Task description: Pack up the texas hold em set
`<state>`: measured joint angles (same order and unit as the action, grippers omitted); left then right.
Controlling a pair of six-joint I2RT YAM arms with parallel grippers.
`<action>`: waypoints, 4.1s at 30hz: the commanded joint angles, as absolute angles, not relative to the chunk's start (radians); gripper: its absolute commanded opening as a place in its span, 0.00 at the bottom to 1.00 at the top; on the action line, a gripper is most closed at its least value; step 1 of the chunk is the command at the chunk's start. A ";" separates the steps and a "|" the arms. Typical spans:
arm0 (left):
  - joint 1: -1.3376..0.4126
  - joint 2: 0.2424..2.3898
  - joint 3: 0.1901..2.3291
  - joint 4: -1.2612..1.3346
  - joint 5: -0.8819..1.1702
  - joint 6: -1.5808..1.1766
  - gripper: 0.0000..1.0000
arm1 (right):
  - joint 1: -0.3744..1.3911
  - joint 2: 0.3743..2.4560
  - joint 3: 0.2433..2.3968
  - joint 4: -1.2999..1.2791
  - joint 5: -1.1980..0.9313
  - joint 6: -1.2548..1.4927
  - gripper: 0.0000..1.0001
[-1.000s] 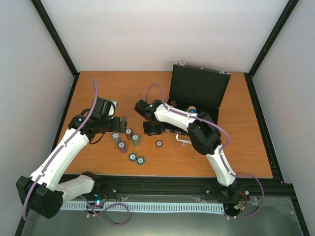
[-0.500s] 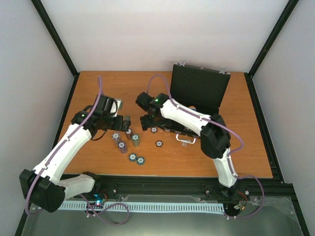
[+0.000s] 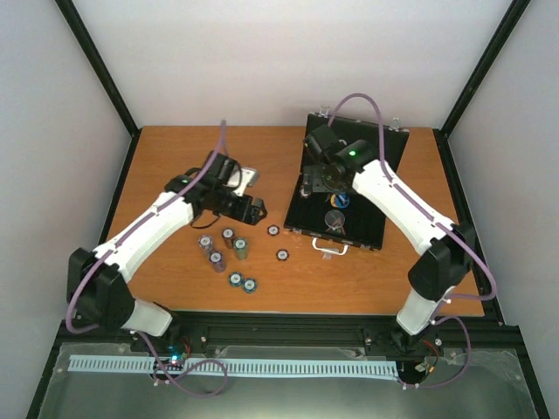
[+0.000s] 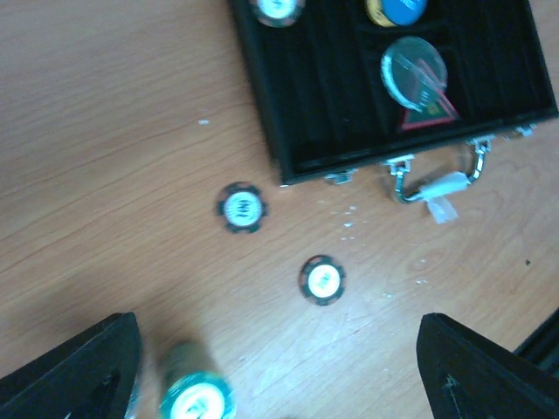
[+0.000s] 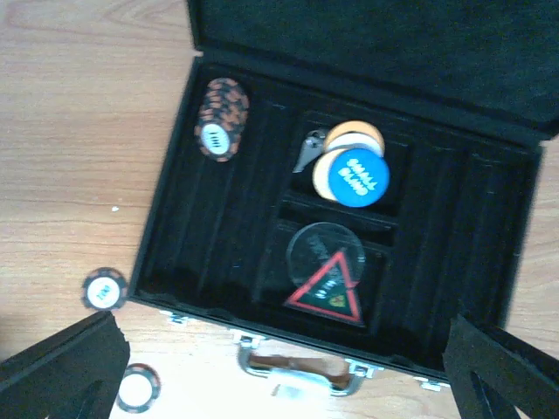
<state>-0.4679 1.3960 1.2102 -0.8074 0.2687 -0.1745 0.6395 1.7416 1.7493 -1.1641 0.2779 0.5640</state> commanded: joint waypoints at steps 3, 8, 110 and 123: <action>-0.590 1.576 1.262 -0.749 0.255 -0.090 0.86 | 0.573 1.611 1.648 -1.157 0.353 0.469 1.00; -0.610 1.672 1.270 -0.716 0.200 -0.089 0.89 | 0.518 1.509 1.562 -1.134 0.346 0.427 1.00; -0.693 1.984 1.496 -0.853 0.060 -0.060 0.68 | 0.406 1.335 1.294 -1.060 0.166 0.372 1.00; -0.693 2.069 1.497 -0.846 0.082 -0.035 0.64 | 0.403 1.342 1.290 -1.053 0.160 0.365 1.00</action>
